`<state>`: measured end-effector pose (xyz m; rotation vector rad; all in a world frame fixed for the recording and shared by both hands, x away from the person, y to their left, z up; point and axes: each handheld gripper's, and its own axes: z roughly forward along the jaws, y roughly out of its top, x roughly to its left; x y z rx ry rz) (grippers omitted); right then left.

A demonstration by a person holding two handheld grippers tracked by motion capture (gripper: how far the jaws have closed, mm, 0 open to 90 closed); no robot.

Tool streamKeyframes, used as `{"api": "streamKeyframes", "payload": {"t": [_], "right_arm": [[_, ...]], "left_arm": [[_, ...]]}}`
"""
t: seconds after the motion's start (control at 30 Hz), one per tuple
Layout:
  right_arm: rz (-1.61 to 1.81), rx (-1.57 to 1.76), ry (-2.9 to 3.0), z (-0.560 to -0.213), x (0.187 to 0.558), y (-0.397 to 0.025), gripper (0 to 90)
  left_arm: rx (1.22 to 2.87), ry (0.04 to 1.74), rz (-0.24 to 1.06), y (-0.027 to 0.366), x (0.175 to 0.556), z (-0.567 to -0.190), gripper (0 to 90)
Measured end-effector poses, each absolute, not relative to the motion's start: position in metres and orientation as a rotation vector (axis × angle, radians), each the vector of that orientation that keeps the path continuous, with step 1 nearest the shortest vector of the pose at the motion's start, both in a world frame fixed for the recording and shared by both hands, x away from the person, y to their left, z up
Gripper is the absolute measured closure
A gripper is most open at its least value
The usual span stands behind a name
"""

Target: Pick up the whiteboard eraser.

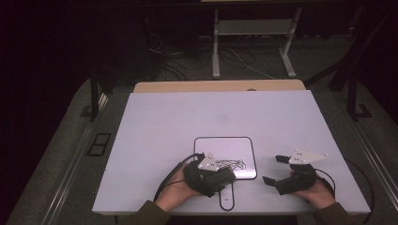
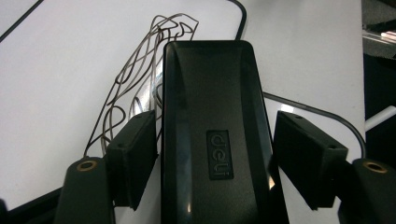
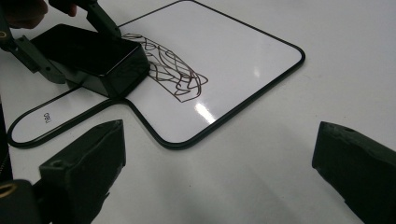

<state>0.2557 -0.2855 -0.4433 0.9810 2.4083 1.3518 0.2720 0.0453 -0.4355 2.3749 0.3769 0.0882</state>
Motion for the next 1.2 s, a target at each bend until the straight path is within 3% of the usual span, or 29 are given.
{"api": "streamKeyframes", "payload": {"t": [0.3, 1.2], "right_arm": [[1.35, 0.983, 2.408, -0.4434, 0.2557, -0.2859, 1.8], [1.348, 0.98, 2.409, -0.4434, 0.2555, -0.2861, 1.8]], "left_arm": [[2.398, 0.378, 0.093, 0.0458, 0.2719, -0.4357, 36.6], [2.397, 0.426, 0.044, 0.0473, 0.2754, -0.4345, 38.6]]}}
